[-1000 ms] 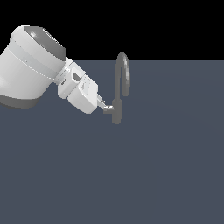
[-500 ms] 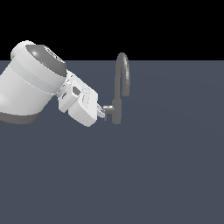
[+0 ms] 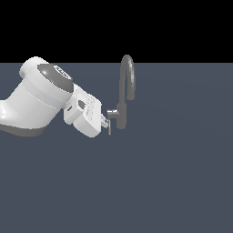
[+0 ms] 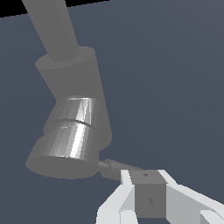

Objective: Turn on the faucet by rotating a designated handle.

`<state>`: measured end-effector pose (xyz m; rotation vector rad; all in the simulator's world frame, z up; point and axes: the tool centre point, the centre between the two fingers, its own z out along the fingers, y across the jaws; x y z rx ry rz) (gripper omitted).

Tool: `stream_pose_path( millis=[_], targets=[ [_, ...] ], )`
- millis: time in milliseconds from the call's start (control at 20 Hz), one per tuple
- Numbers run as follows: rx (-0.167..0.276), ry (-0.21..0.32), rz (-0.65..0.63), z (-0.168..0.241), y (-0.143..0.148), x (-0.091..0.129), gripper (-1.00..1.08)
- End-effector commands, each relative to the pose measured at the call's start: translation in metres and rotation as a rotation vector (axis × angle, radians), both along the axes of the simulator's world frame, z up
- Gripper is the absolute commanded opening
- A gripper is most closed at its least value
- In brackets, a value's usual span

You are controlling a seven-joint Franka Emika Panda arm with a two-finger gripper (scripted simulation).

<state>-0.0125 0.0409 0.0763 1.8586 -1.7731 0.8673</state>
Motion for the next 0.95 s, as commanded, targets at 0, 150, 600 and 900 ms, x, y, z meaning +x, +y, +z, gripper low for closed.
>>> stream_pose_path(
  millis=[0, 150, 600, 900],
  targets=[
    [-0.019, -0.003, 0.005, 0.005, -0.001, -0.005, -1.0],
    [-0.02, 0.005, 0.001, -0.006, -0.003, 0.001, -1.0],
    [-0.021, 0.028, -0.013, -0.035, -0.008, 0.019, -1.0],
    [-0.022, 0.04, -0.02, -0.051, -0.01, 0.027, -1.0]
  ],
)
